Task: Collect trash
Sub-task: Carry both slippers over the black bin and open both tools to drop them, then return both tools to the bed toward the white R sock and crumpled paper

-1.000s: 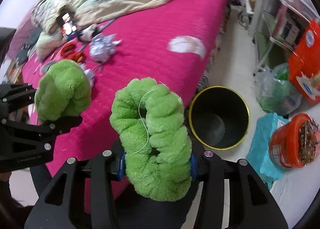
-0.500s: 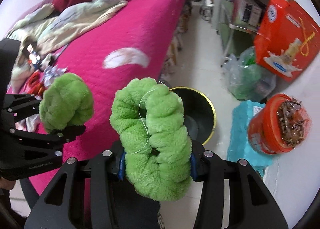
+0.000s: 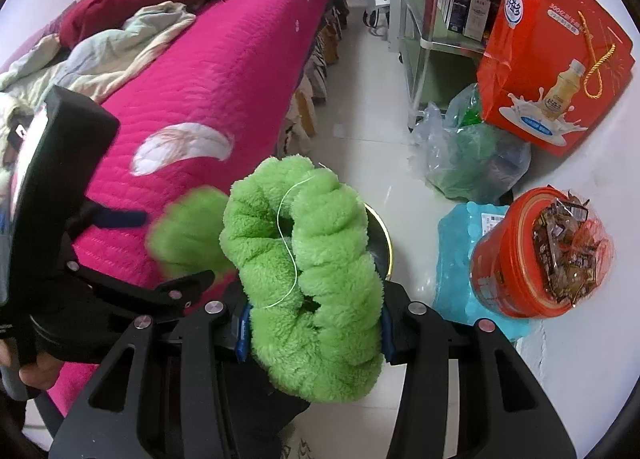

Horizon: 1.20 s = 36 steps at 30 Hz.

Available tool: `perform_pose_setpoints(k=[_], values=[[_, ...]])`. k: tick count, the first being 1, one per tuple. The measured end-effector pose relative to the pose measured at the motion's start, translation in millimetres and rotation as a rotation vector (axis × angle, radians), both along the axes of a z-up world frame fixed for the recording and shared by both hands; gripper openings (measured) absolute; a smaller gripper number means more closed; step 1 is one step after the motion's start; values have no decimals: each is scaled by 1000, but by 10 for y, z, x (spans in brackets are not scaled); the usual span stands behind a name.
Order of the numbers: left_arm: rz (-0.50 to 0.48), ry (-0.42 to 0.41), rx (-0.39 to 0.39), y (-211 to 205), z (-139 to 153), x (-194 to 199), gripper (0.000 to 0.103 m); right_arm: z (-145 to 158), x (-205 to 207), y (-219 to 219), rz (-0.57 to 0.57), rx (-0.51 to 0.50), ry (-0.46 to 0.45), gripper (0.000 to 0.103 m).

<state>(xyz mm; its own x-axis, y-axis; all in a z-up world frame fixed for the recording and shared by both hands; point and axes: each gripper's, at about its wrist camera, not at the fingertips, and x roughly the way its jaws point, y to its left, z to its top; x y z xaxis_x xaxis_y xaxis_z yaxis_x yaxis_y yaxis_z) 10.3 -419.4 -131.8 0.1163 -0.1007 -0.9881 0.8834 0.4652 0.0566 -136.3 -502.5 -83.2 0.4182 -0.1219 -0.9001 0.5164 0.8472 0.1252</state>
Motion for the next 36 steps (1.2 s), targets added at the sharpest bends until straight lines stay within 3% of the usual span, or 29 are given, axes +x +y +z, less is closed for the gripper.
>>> perform_pose_setpoints(k=[7, 12, 19, 31, 36], values=[[23, 24, 3, 8, -20, 180, 91, -139, 256, -124, 20, -3, 32, 46], [52, 5, 13, 158, 30, 268, 91, -301, 445, -139, 25, -4, 83, 71], [100, -3, 6, 408, 142, 303, 91, -335, 559, -104, 13, -6, 97, 87], [157, -10, -39, 908, 476, 192, 91, -324, 653, 321, 61, 6, 123, 91], [208, -16, -47, 1215, 596, 180, 91, -166, 721, 621, 122, 7, 91, 91]])
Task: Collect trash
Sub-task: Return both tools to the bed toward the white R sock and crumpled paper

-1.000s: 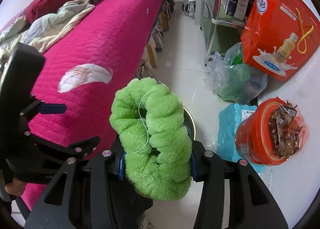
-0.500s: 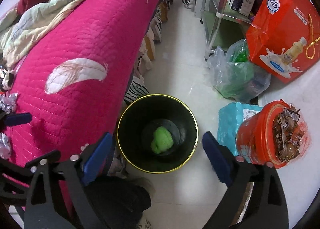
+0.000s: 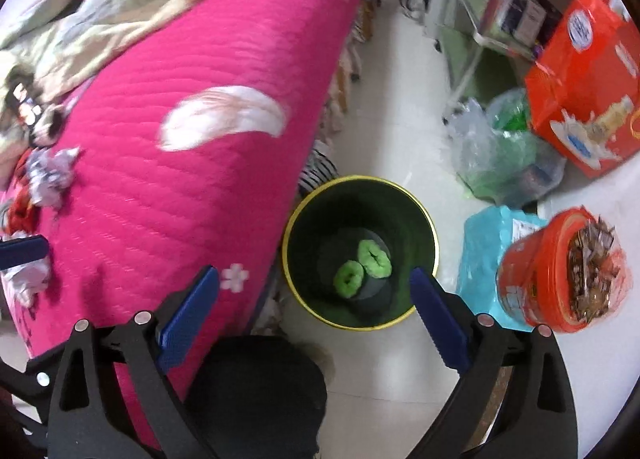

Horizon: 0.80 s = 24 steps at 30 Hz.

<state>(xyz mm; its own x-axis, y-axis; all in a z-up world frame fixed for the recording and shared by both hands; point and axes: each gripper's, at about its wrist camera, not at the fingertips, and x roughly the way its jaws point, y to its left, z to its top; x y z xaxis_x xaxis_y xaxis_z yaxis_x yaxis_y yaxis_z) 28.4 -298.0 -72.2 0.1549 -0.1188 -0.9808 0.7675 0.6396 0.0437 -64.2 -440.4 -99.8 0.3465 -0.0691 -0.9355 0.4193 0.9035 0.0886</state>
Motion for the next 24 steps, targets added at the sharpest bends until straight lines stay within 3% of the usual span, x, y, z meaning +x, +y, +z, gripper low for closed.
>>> perform_pose_setpoints(k=[14, 24], values=[[144, -37, -46, 825, 349, 19, 91, 461, 162, 951, 216, -61, -39, 91], [229, -57, -45, 1310, 394, 32, 91, 600, 316, 1459, 348, -82, -40, 91]])
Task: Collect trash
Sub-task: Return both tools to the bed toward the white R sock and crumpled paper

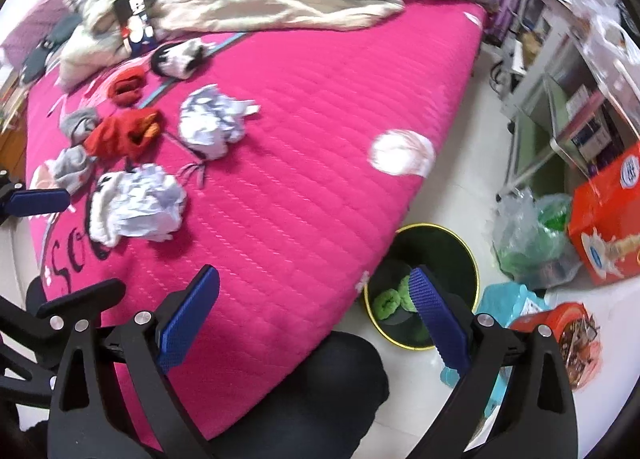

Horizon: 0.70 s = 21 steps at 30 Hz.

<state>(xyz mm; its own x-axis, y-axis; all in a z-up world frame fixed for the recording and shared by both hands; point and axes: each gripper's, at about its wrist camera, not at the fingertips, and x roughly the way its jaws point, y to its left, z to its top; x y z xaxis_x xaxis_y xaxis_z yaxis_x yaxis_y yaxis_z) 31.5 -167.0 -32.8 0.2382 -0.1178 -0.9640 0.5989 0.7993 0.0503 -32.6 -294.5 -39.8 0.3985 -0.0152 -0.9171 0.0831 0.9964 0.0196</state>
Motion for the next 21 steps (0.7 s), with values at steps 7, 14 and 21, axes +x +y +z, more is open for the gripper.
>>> perform_pose_setpoints(k=[7, 14, 21], values=[[68, 10, 15, 375, -79, 68, 91, 15, 126, 362, 89, -8, 7, 91], [102, 14, 40, 671, -174, 118, 91, -42, 240, 660, 170, -17, 29, 91], [121, 44, 39, 823, -288, 191, 91, -97, 335, 856, 224, -31, 50, 91]])
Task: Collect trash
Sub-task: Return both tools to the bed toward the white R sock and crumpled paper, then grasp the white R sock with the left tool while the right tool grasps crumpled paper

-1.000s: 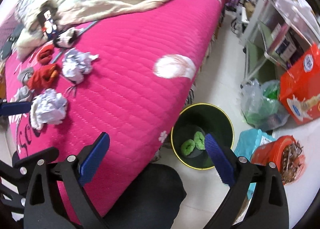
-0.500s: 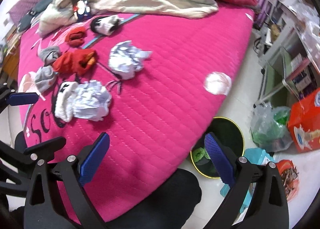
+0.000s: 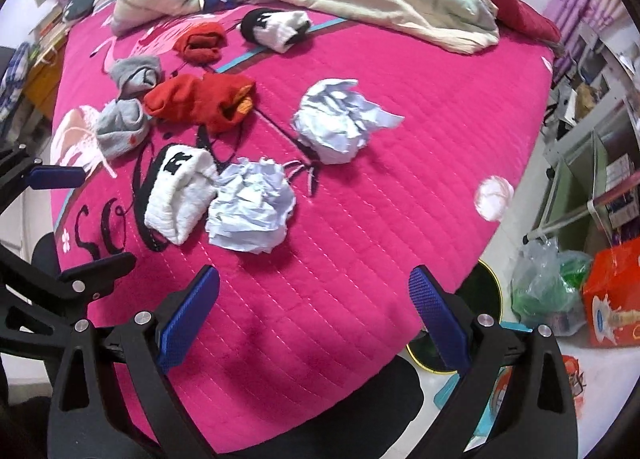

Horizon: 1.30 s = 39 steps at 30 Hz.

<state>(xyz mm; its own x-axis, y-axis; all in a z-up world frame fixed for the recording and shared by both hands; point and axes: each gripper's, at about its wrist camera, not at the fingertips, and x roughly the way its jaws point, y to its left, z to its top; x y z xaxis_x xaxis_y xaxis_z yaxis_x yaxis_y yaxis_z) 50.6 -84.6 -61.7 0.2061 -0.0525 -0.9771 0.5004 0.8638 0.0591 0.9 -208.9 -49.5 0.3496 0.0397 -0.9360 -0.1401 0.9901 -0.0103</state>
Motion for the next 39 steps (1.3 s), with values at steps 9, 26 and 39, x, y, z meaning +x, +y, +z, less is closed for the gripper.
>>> perform_pose_setpoints(k=[9, 26, 39], values=[[-19, 30, 2, -30, -140, 96, 91, -47, 40, 59, 38, -32, 15, 91], [-54, 41, -24, -266, -512, 420, 84, -246, 80, 121, 119, -24, 69, 91], [-27, 70, -104, -22, -407, 562, 39, -501, 440, 432, 278, -25, 70, 90]])
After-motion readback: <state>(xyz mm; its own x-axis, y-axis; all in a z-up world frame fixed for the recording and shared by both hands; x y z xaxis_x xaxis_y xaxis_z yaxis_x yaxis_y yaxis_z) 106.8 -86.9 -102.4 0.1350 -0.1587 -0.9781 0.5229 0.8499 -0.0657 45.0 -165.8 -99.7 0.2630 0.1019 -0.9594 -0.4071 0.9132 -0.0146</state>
